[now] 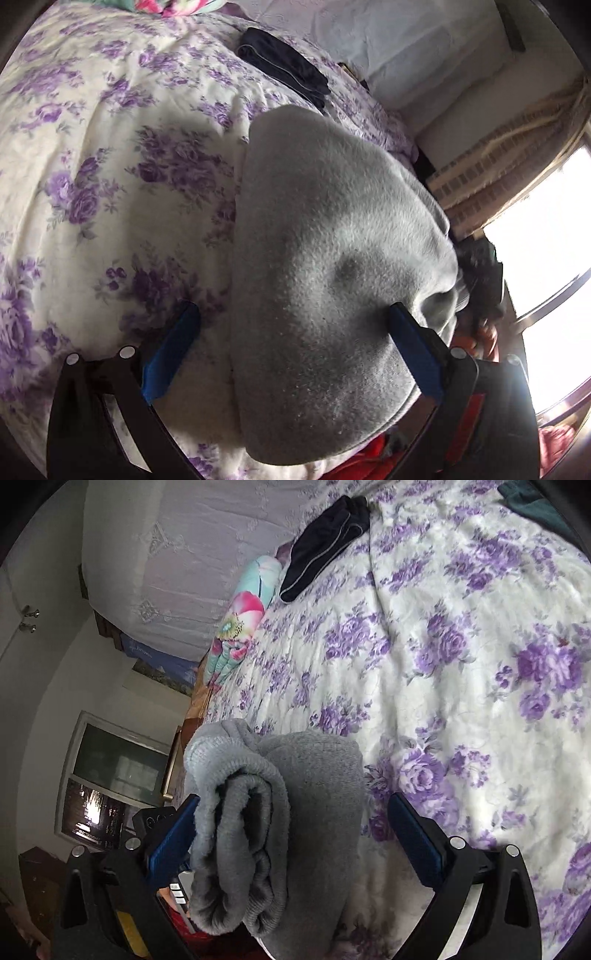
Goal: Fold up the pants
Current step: 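Lift the folded grey pants with both tools and carry them toward the navy garment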
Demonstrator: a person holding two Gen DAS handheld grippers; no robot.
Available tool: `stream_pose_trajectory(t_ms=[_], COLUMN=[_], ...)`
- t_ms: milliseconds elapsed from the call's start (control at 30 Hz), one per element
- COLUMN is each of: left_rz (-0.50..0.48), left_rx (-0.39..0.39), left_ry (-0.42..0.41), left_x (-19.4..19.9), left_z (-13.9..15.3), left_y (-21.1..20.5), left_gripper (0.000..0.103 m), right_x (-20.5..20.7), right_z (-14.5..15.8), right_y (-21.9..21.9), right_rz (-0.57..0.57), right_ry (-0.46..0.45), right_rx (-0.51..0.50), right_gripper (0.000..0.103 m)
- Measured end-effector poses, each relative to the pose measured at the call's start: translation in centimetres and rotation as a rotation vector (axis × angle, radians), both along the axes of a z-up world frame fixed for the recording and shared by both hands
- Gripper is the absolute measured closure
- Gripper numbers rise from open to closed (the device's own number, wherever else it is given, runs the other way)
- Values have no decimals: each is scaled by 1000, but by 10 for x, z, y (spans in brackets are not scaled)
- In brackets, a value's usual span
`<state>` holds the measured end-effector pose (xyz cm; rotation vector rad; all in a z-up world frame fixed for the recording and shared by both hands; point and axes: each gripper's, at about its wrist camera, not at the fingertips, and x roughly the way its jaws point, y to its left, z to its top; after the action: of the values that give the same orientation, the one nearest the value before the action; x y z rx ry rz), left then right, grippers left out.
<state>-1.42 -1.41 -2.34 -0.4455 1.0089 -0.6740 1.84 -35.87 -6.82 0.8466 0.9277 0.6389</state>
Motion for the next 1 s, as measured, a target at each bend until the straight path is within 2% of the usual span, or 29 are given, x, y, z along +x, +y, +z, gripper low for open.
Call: stream_pose_trajectory(t_ms=[133, 200, 267, 367, 400, 467, 533, 600, 700, 833, 933, 1000], left_rz=[-30, -51, -54, -80, -108, -98, -79, -61, -61, -41, -29, -7], left_rx=[2, -4, -15, -7, -7, 63, 105, 115, 158, 159, 150, 153], left_ry=[10, 13, 14, -13, -30, -88, -132, -148, -218, -372, -449, -494], left_x=[3, 9, 12, 8, 2, -4, -8, -7, 0, 28, 73, 120], left_z=[-1, -1, -1, 2, 4, 11, 18, 28, 52, 101, 138, 166], left_y=[-2, -6, -9, -21, -28, -39, -46, -46, -50, -57, -66, -76], left_gripper=[5, 5, 5, 6, 13, 14, 21, 30, 43, 43, 44, 44], right_x=[15, 17, 12, -3, -12, -25, -34, -39, -39, -13, 30, 71], right_z=[-3, -2, -3, -4, -1, 7, 16, 33, 69, 125, 159, 183], right_y=[15, 25, 30, 26, 27, 31, 36, 45, 54, 40, 27, 17], right_rz=[54, 67, 42, -3, -16, -44, -70, -72, -41, -85, -125, -162], right_ry=[-11, -37, -72, -132, -168, -240, -297, -363, -490, -614, -665, -685], right_rx=[33, 8, -8, -14, -37, -100, -159, -231, -340, -351, -339, -325], right_gripper=[4, 7, 21, 33, 34, 38, 39, 40, 40, 40, 40, 40])
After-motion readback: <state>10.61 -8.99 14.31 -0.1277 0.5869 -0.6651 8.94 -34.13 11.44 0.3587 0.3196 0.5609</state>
